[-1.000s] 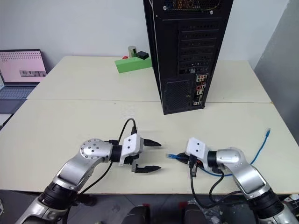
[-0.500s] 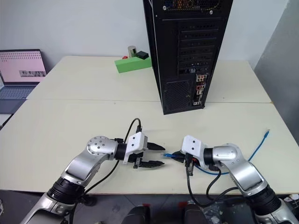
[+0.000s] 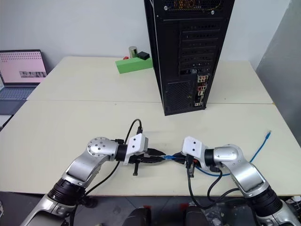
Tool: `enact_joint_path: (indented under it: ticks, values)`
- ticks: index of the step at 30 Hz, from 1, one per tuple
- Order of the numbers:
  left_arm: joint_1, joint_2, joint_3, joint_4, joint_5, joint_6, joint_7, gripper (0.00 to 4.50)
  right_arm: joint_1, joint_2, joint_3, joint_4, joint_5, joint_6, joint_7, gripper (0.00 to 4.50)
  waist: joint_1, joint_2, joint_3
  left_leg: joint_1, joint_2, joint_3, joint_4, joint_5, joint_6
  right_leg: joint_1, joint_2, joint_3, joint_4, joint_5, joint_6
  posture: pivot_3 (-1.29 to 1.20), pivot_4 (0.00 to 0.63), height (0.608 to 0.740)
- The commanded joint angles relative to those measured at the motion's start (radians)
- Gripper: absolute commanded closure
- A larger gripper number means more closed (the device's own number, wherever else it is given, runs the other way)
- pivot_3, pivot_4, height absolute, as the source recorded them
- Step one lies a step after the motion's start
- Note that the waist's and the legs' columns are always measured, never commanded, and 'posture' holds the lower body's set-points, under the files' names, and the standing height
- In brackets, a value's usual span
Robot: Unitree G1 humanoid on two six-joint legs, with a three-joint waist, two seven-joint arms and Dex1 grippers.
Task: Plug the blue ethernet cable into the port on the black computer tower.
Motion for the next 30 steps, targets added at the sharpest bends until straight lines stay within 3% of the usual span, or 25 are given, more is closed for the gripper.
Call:
enact_joint_path:
  ticks: [1,5,8,11,15,23,30]
  values:
    - [-0.009,-0.001,0.011,0.002,0.008,-0.029,0.005,4.22,-0.031,-0.002,-0.013,-0.048,0.029,0.021,0.016,4.17,0.0,0.0,0.0,0.0,0.0,0.0,0.0,0.0,0.0,0.0,0.0,0.0,0.0,0.0,0.0,0.0,0.15,0.74]
    - [0.0,-0.009,0.029,0.002,0.002,-0.064,0.015,4.22,-0.047,-0.018,-0.04,-0.048,0.051,0.032,0.036,3.16,0.0,0.0,0.0,0.0,0.0,0.0,0.0,0.0,0.0,0.0,0.0,0.0,0.0,0.0,0.0,0.0,0.15,0.74]
    - [0.0,-0.007,0.036,0.023,0.034,-0.141,0.038,4.22,-0.045,-0.093,-0.087,-0.045,0.072,0.024,0.086,2.45,0.001,0.0,0.0,0.0,0.0,0.0,0.0,0.0,0.0,0.0,0.0,0.0,0.0,0.0,0.0,0.0,0.15,0.74]
    - [-0.002,-0.016,0.042,0.07,0.081,-0.319,0.076,4.22,-0.022,-0.15,-0.133,-0.049,0.101,0.029,0.108,1.76,0.003,0.0,0.0,0.0,-0.001,0.0,0.0,0.0,0.0,0.0,-0.001,0.0,0.0,0.0,0.0,0.0,0.15,0.74]
    - [-0.018,-0.04,0.046,0.167,0.173,-0.629,0.163,4.22,-0.001,-0.11,-0.217,-0.07,0.213,0.128,0.058,0.81,0.001,0.0,0.0,0.0,0.0,0.0,0.0,0.0,0.0,0.0,0.0,0.0,0.0,0.0,0.0,0.0,0.15,0.74]
    - [-0.095,-0.035,0.048,0.388,0.377,-1.212,0.345,4.22,-0.016,0.025,-0.321,-0.138,0.478,0.387,-0.067,0.78,0.003,0.0,0.0,0.0,-0.001,0.0,0.0,0.0,0.0,0.0,-0.001,0.0,0.0,0.0,0.0,0.0,0.15,0.74]
    - [-0.146,-0.042,0.058,0.479,0.475,-1.379,0.492,4.22,-0.036,0.099,-0.332,-0.128,0.569,0.471,-0.159,0.78,0.002,0.0,0.0,0.0,-0.001,0.0,0.0,0.0,0.0,0.0,-0.001,0.0,0.0,0.0,0.0,0.0,0.15,0.74]
